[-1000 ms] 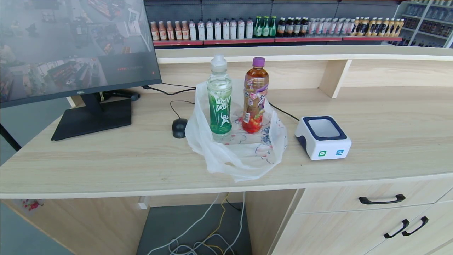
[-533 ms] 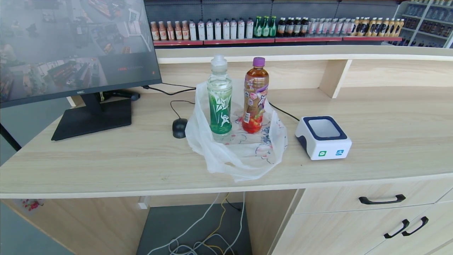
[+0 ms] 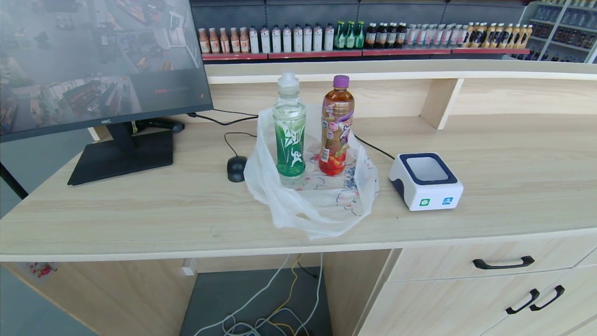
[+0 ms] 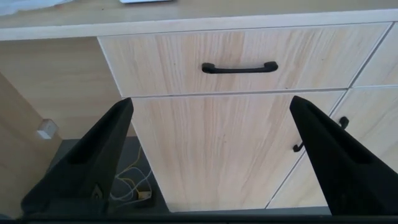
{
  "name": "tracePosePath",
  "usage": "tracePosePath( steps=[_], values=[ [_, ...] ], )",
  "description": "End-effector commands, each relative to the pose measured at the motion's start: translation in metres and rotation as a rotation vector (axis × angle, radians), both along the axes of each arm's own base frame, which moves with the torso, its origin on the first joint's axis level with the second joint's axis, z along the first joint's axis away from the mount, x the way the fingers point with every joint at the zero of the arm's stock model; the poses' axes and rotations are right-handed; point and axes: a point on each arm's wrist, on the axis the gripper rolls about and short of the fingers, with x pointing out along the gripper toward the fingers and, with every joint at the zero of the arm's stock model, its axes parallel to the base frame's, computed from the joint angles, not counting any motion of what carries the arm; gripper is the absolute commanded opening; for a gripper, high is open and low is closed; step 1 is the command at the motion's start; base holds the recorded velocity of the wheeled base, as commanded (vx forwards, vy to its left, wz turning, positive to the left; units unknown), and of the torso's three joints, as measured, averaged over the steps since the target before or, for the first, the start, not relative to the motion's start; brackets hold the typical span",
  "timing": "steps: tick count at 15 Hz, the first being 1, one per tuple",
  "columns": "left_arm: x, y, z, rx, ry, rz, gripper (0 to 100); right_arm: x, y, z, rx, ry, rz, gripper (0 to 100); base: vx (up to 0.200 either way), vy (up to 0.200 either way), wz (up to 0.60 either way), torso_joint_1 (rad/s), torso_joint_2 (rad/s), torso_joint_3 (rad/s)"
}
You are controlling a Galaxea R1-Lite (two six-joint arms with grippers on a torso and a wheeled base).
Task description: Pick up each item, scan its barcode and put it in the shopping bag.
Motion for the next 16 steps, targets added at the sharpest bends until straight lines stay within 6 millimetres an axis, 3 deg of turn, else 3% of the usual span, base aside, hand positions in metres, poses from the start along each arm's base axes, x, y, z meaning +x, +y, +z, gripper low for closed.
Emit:
tracePosePath(
  steps=[1, 8, 16],
  values=[
    [0.0000, 0.0000, 0.0000, 0.001, -0.001, -0.001, 100, 0.0000, 0.0000, -0.0001, 0.000, 0.000, -0.001, 100, 0.000, 0.000, 0.00, 0.000, 0.00, 0.000],
    [0.0000, 0.0000, 0.0000, -0.003, -0.001, 0.001, 100, 0.0000, 0.0000, -0.0001, 0.000, 0.000, -0.001, 100, 0.000, 0.000, 0.00, 0.000, 0.00, 0.000],
    [0.0000, 0.0000, 0.0000, -0.005, -0.001, 0.001, 100, 0.0000, 0.0000, -0.0001, -0.002, 0.000, 0.001, 100, 0.000, -0.200, 0.00, 0.004, 0.00, 0.003]
  ],
)
